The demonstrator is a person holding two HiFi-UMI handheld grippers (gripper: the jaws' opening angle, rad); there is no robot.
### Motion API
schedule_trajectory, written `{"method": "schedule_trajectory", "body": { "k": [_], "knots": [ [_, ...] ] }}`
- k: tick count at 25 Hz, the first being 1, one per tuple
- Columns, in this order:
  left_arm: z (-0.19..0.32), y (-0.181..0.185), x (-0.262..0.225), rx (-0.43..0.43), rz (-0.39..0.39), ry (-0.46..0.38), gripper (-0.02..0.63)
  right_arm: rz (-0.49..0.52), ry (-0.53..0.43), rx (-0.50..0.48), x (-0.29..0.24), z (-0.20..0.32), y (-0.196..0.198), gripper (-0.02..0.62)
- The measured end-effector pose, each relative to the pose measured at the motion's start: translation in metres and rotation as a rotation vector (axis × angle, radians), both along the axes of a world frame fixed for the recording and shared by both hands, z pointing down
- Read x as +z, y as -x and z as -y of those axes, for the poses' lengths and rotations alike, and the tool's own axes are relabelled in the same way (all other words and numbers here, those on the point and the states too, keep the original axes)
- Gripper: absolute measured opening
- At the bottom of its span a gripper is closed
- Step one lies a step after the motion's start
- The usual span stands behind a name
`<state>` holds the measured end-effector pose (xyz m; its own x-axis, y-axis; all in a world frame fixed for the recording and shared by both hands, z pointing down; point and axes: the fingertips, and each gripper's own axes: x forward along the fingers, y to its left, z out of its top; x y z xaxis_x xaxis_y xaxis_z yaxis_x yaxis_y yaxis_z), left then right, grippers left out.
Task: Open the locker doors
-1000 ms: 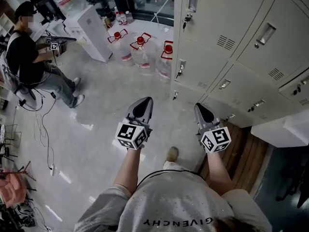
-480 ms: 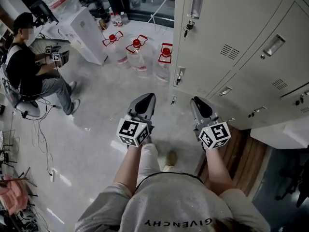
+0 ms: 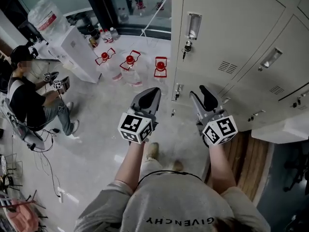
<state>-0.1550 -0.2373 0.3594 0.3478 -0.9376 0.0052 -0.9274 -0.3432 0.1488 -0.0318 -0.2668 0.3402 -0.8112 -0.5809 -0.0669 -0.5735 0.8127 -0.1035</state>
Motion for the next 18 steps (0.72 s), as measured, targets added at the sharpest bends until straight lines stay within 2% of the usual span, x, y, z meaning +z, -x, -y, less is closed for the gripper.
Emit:
{"method": "schedule_trajectory", "body": {
  "k": [8, 14, 18],
  "knots": [
    [0.048, 0.019, -0.042, 0.082, 0.003, -0.031, -0.002, 0.027, -0.075, 0.057, -0.063, 0.037, 0.032, 0.187],
    [0.076, 0.025, -0.062, 0.125, 0.006, -0.053, -0.002, 0.010, -0.134, 0.089, -0.098, 0.061, 0.052, 0.187],
    [0.088, 0.032, -0.074, 0.153, -0.019, -0.066, -0.002, 0.006, -0.165, 0.110, -0.120, 0.075, 0.064, 0.187]
  ]
}}
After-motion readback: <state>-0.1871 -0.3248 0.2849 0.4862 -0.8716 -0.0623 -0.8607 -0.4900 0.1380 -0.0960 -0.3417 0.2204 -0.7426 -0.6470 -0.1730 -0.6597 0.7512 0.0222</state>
